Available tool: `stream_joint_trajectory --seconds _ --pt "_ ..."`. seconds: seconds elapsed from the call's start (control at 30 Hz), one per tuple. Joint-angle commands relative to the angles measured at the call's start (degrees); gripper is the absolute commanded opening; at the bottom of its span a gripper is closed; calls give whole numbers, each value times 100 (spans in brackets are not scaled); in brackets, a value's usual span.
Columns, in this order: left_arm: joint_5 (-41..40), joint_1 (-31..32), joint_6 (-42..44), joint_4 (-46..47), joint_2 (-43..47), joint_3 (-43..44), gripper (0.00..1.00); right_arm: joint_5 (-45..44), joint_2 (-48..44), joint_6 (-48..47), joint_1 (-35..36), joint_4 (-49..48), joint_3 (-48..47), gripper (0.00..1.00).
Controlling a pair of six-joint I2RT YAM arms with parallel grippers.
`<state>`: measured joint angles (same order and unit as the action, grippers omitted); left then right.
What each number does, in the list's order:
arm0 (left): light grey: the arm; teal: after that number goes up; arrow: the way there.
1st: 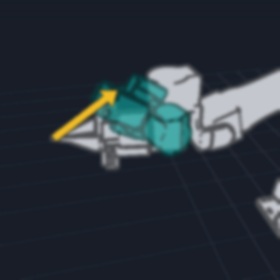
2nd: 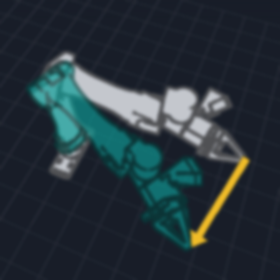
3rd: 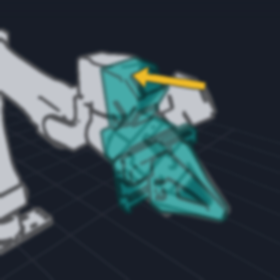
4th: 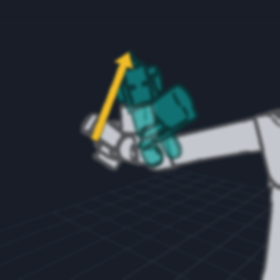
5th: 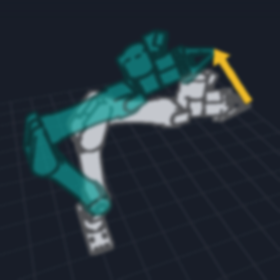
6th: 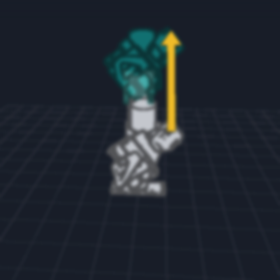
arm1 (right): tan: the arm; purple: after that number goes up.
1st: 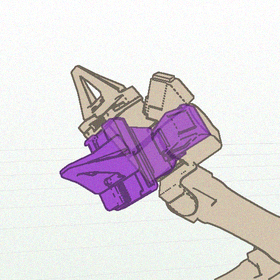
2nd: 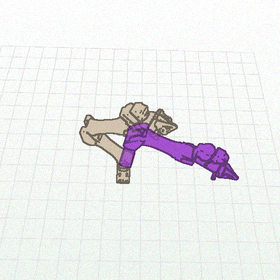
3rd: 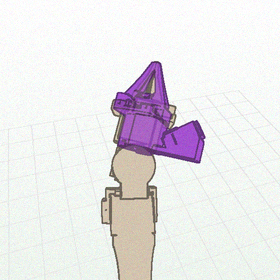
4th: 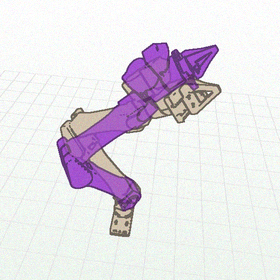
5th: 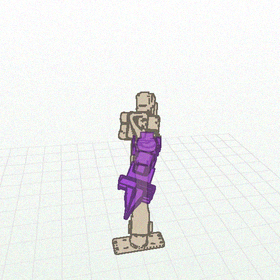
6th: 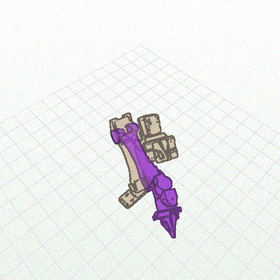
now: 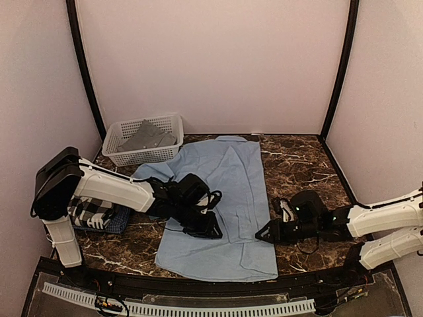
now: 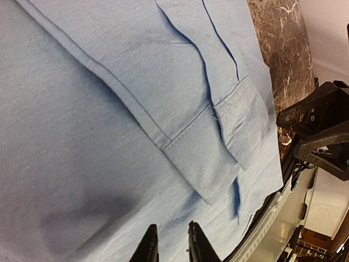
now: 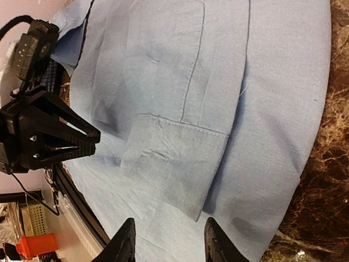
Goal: Fold and stack the long sleeve shirts
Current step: Fold the flattened shirt at the center of the board.
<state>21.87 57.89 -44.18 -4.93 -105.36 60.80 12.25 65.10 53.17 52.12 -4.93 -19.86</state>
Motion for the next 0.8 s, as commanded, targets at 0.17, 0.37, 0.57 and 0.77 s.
stream_joint_trajectory --seconds 0.17,0.37,0.57,0.77 --pt "-115 13 -235 436 83 -463 18 -99 191 396 78 -463 248 41" --pt "-102 13 -267 475 118 -610 18 88 540 529 87 -896 197 42" --pt "-86 12 -273 677 147 -673 18 90 732 614 88 -1071 206 40" --pt "-51 12 -294 755 160 -738 18 7 730 754 88 -1192 181 35"
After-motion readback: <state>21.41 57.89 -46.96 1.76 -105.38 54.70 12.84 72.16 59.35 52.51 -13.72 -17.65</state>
